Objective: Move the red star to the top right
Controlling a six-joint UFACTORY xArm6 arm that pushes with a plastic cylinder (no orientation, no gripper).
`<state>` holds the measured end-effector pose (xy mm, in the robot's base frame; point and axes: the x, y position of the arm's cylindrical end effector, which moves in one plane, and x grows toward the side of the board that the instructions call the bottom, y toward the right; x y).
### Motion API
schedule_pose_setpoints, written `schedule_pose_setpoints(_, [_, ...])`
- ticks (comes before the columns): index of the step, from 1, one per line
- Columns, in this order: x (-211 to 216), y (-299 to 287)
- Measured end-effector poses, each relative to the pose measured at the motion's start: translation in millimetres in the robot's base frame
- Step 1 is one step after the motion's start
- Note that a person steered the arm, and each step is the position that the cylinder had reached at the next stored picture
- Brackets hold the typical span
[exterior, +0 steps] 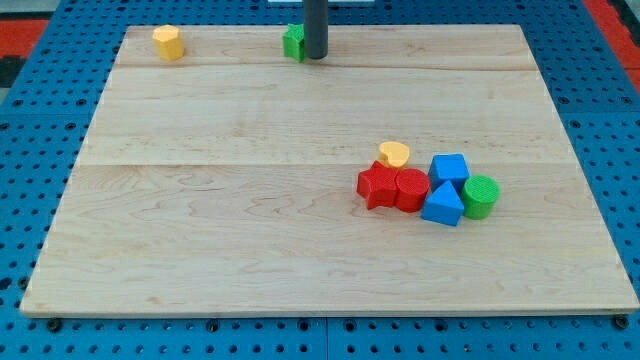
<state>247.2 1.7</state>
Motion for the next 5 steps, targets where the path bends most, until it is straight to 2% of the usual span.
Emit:
schedule_pose_setpoints(1, [67, 14])
schedule_pose_setpoints(3, [241, 14])
schedule_pose_setpoints(4, [308, 10])
schedule_pose_setpoints(5, [299, 79])
